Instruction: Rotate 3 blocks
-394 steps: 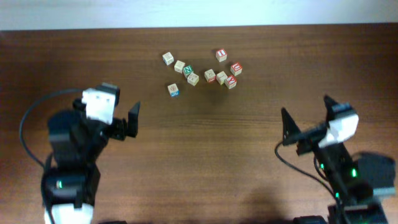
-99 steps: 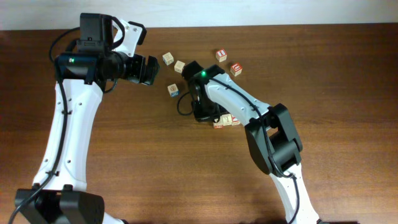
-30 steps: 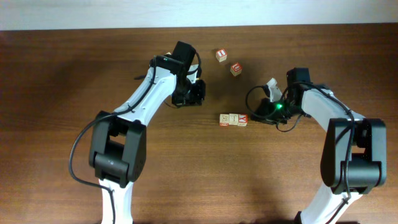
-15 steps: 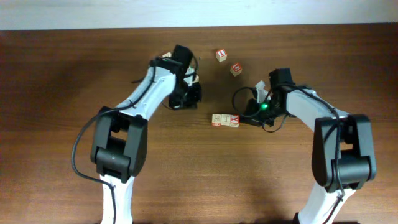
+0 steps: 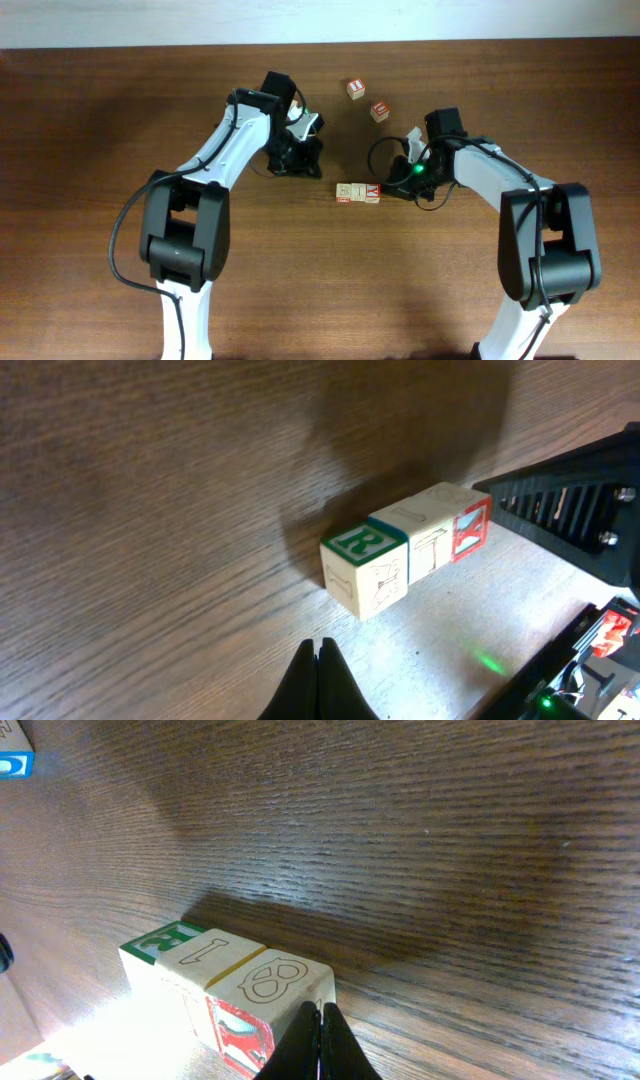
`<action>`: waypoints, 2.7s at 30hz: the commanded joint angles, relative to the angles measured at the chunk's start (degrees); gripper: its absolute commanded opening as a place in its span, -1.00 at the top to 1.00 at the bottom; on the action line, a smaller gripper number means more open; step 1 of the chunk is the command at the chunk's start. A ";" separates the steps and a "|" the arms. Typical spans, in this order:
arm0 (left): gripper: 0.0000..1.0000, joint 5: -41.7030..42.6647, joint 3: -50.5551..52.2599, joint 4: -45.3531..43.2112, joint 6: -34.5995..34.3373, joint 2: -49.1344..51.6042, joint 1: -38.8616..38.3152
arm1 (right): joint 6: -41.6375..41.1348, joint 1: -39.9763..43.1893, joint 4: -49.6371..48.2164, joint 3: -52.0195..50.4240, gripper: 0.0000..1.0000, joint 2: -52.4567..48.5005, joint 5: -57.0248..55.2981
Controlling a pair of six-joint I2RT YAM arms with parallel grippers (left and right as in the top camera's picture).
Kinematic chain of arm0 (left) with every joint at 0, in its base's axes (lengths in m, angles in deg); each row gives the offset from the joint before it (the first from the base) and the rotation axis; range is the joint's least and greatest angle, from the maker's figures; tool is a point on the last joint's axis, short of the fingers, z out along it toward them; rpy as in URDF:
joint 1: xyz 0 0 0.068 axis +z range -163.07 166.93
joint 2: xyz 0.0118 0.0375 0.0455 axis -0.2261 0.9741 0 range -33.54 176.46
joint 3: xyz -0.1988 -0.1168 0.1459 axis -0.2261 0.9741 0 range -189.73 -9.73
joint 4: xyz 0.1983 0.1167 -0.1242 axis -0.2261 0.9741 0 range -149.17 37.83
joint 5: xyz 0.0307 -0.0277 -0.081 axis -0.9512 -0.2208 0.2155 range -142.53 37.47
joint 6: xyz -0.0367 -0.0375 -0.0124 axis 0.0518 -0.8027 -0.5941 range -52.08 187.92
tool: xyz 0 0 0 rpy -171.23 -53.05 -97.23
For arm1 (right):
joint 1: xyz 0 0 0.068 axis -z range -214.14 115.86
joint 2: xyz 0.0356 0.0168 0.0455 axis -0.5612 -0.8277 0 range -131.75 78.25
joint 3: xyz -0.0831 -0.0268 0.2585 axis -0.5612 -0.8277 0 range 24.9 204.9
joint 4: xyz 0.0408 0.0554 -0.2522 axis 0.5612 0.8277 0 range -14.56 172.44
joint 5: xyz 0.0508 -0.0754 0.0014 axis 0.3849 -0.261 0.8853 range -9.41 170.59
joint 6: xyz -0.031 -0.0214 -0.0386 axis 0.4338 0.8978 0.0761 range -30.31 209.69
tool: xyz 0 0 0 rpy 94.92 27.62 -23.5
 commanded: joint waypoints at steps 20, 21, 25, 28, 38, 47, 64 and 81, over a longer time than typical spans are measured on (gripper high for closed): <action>1.00 2.58 9.84 -14.01 -17.88 0.31 -4.85 | 0.57 -0.42 -0.52 -0.31 0.91 -0.90 0.57; 1.00 2.62 9.84 -13.49 -17.90 0.31 -4.85 | 0.57 -0.42 -0.46 -0.31 0.92 -0.90 0.57; 1.00 3.45 9.84 -11.89 -17.88 0.31 -4.85 | 0.59 -0.42 -0.09 -0.31 0.92 -0.90 0.57; 1.00 4.79 9.84 -11.58 -17.86 0.31 -4.85 | 0.57 -0.42 -0.09 -0.31 0.92 -0.90 0.57; 1.00 0.07 9.84 -8.52 -17.88 0.31 -4.85 | 0.57 -0.42 -0.09 -0.31 0.92 -0.90 0.57; 1.00 2.49 9.81 -6.93 -17.86 0.31 -4.85 | 0.57 -0.42 -0.07 -0.31 0.92 -0.90 0.57; 1.00 4.72 9.81 -10.36 -17.86 0.31 -4.85 | 0.57 -0.46 2.27 -0.31 0.92 -0.90 2.16; 1.00 4.70 9.84 -9.90 -17.84 0.31 -4.85 | 21.33 10.78 4.04 -2.34 0.92 -1.03 18.38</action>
